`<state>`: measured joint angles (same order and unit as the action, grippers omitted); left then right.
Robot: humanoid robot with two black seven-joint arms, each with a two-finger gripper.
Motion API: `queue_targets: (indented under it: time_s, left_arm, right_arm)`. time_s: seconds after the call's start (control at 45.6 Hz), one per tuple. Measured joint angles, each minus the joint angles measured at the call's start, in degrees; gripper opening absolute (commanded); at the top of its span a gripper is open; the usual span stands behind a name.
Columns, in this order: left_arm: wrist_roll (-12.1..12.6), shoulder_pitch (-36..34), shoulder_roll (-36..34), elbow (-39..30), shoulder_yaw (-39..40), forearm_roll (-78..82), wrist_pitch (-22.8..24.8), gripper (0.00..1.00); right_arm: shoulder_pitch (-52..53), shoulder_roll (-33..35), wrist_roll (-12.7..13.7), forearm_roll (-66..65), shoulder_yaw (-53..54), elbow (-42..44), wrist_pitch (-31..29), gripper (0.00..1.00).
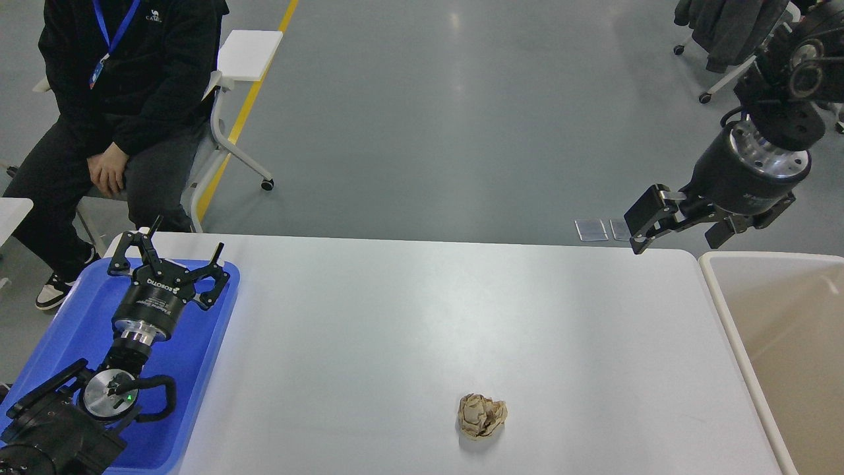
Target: Tidy desktop
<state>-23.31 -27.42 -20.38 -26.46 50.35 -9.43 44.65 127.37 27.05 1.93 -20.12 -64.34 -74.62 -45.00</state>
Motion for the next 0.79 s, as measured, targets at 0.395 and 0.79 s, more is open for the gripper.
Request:
queue_targets:
  time_s: [0.395,0.79]
  left_arm:
    - [-0.06,0.00,0.07,-0.03,-0.02,-0.03,0.00,0.99]
    - [0.01,-0.04,0.15,-0.07,0.01,-0.06,0.00,0.99]
  right_arm:
    - [-0.01,-0.23,0.01,0.02,0.02,0.00,0.00,1.00]
    - [-0.94,-0.86,0.01,0.02,0.50,0.00,0.00,1.00]
